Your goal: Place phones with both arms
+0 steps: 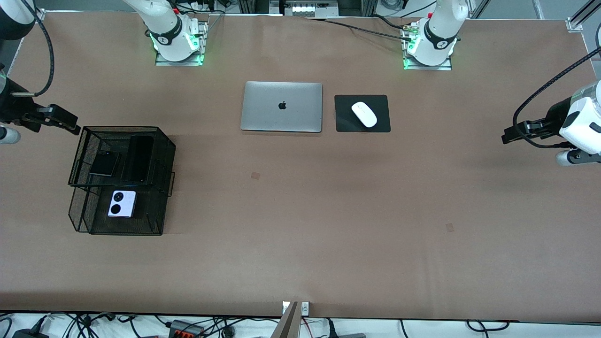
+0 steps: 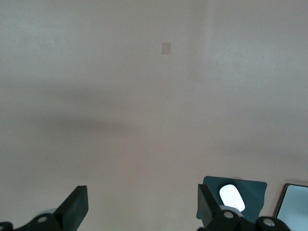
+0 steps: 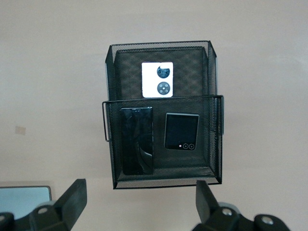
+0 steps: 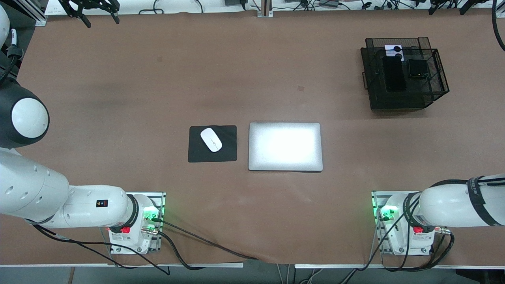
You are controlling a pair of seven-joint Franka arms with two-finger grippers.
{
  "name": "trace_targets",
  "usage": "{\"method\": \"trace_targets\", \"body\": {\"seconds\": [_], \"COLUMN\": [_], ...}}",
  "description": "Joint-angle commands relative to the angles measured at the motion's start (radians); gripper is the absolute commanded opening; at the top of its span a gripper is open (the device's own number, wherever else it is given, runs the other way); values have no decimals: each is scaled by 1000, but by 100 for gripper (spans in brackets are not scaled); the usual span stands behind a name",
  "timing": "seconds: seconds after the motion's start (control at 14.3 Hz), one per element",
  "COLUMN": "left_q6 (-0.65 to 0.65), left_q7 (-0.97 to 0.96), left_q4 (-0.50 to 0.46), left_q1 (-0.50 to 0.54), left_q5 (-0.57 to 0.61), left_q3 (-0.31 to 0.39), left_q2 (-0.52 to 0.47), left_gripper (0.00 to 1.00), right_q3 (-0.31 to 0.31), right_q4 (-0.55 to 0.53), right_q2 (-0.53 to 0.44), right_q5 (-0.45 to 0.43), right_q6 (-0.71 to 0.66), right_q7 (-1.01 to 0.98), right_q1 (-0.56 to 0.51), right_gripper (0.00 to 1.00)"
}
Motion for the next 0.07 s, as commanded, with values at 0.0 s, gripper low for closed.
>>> {"method": "trace_targets", "body": {"seconds": [0.0], "left_q6": [-9], "left_q7": [28], "left_q4": [1], "left_q1": [-1], "left_q5": [-2], "left_q3": [1], "left_q2": [-5], "left_gripper": [100], "right_q3": [-2], "right_q4": [6], "right_q2": [-10], "right_q5": [4], "right_q6": [-22], "right_q7": [-14], "right_q1": [4], "right_gripper": [100]}}
